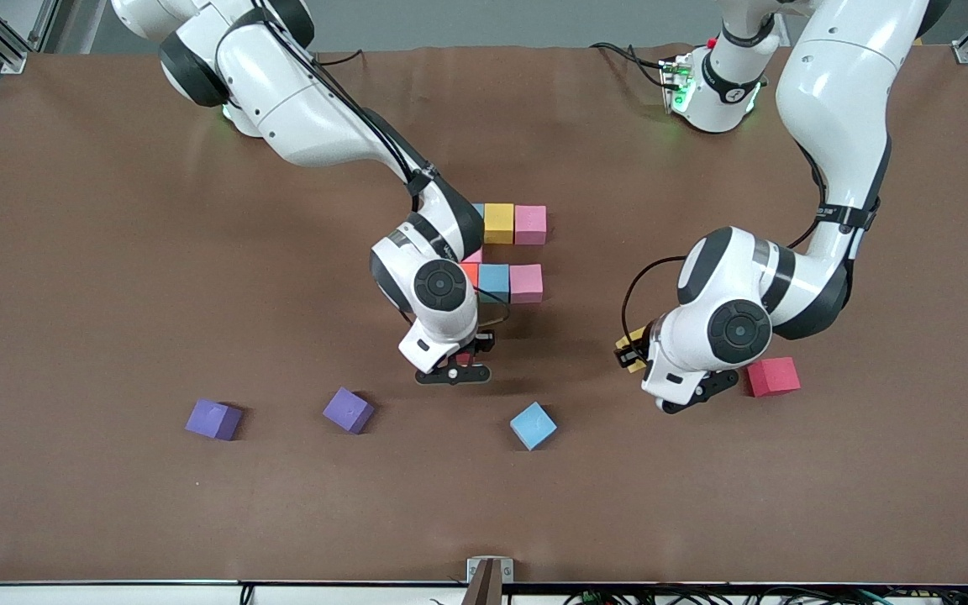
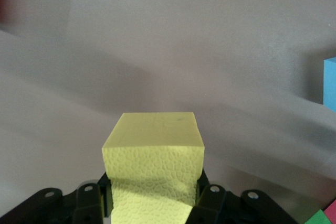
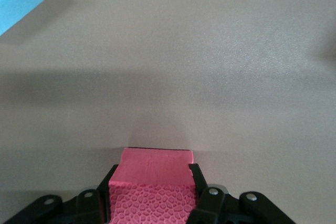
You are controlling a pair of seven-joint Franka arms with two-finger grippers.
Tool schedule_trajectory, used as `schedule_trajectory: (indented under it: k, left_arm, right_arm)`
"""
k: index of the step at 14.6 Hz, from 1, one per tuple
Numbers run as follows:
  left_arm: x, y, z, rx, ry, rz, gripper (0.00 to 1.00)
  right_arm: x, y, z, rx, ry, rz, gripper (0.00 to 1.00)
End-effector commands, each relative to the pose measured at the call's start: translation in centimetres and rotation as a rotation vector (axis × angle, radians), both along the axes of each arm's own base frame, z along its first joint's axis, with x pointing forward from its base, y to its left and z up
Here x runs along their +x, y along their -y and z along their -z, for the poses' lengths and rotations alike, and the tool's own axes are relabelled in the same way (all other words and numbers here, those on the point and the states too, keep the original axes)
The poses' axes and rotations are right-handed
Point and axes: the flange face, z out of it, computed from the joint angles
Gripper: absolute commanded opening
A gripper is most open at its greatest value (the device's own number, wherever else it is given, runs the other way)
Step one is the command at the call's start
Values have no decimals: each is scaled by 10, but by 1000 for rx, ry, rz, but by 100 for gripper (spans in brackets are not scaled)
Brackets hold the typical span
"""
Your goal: Arrange 11 blocks into digit 3
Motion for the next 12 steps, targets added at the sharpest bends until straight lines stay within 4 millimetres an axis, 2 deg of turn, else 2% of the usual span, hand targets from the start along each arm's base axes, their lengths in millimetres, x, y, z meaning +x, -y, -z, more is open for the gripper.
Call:
schedule_trajectory:
  k: [1,5,10,11,12]
  left_arm:
    - [-4,0,-10,6,-14,-45,17]
    - [-9,11,-6,25,-30,-147,17]
    - [-10,15,-4,42,-38,-227,17]
    - [-10,15,-5,46,-37,-245,17]
    - [-11,17,-3,50,-39,-263,17]
  right_arm:
    - [-2,-4,3,5,-6,18,0]
    - [-3,-4,6,2,-10,21,0]
    - [-2,-3,7,0,-11,22,0]
    - [-2,-3,9,0,-12,23,1]
    - [-3,-4,8,1,-12,22,7]
